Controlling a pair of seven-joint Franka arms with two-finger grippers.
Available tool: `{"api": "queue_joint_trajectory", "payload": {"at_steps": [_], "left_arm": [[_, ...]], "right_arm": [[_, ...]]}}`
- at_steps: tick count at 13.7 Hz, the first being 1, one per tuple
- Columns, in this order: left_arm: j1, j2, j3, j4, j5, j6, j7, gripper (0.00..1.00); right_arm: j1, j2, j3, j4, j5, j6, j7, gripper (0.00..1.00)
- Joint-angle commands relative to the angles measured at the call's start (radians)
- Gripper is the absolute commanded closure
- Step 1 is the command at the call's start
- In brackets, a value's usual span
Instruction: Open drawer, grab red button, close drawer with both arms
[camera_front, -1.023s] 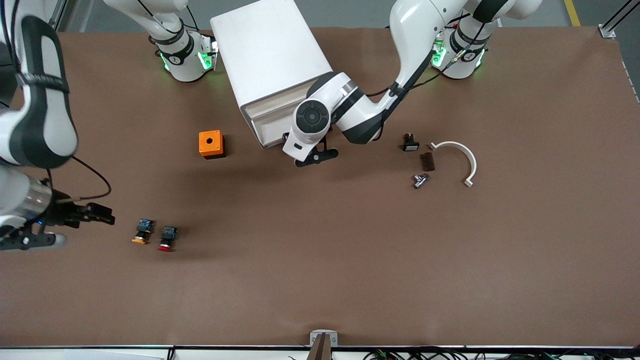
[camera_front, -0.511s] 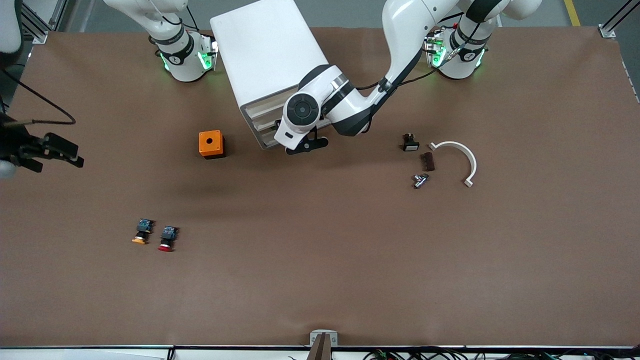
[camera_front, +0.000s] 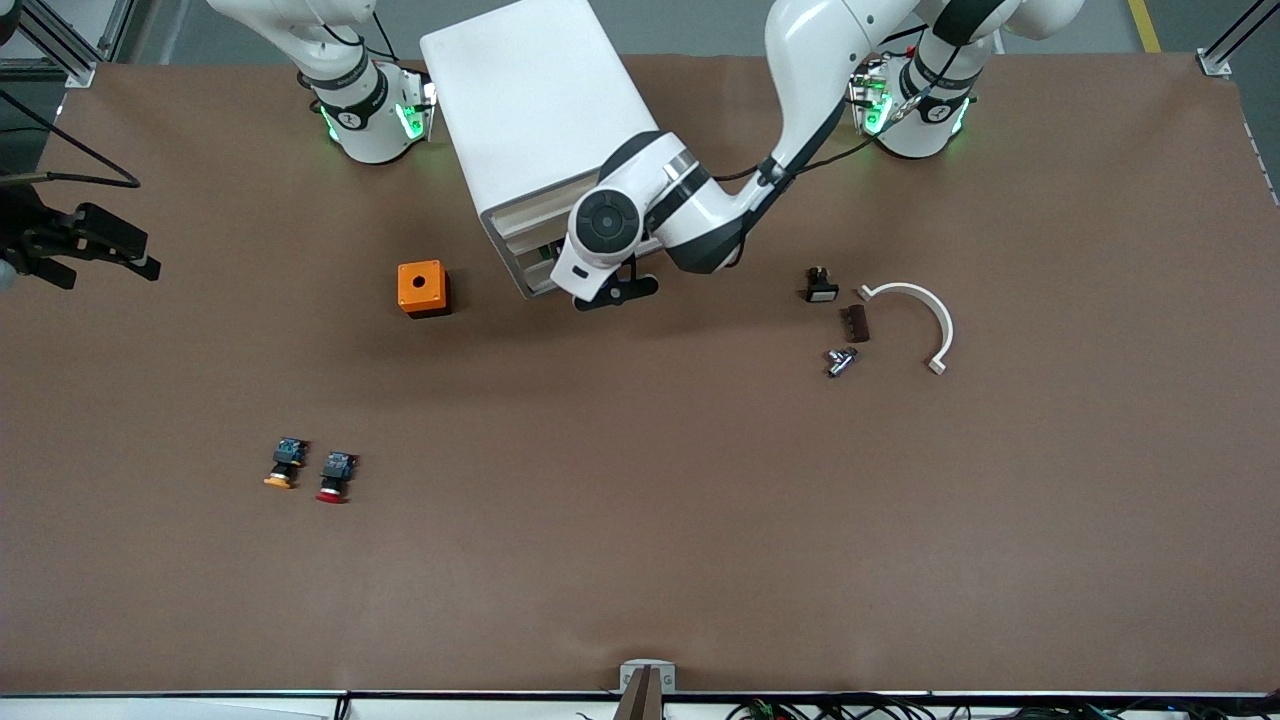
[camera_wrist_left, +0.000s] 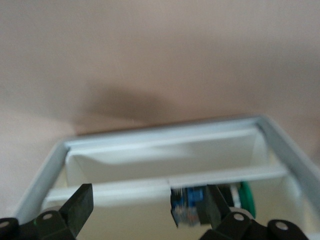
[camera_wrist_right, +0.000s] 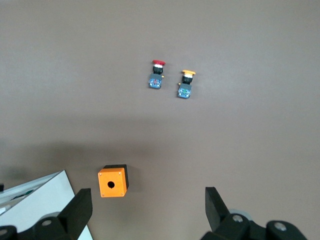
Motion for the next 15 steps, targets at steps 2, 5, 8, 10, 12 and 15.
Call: {"api": "queue_joint_trajectory", "payload": {"at_steps": [2, 5, 8, 10, 12, 15], "left_arm": [[0.17, -0.078, -0.005, 0.002, 0.112, -0.009, 0.016, 0.01], [0.292, -0.149, -0.005, 0.003, 0.255, -0.045, 0.014, 0.01], [0.398, -0.222, -0.007, 0.006, 0.437, -0.156, 0.089, 0.0], [0.483, -0.27, -0.007, 0.009, 0.447, -0.182, 0.208, 0.0], [0.579, -0.327, -0.007, 0.007, 0.446, -0.194, 0.389, 0.0], [0.67, -0.405, -0.007, 0.009, 0.446, -0.257, 0.534, 0.0]], "right_arm": [[0.011, -0.026, 0.015, -0.024, -0.078, 0.013, 0.065, 0.0], [0.031, -0.03, 0.014, -0.024, -0.081, 0.028, 0.129, 0.0], [0.064, -0.039, 0.003, -0.024, -0.081, 0.044, 0.131, 0.0], [0.067, -0.035, 0.0, -0.019, -0.081, 0.053, 0.131, 0.0], [0.071, -0.033, 0.003, -0.014, -0.082, 0.065, 0.132, 0.0], [0.078, -0.033, 0.001, -0.013, -0.082, 0.071, 0.132, 0.0]]}}
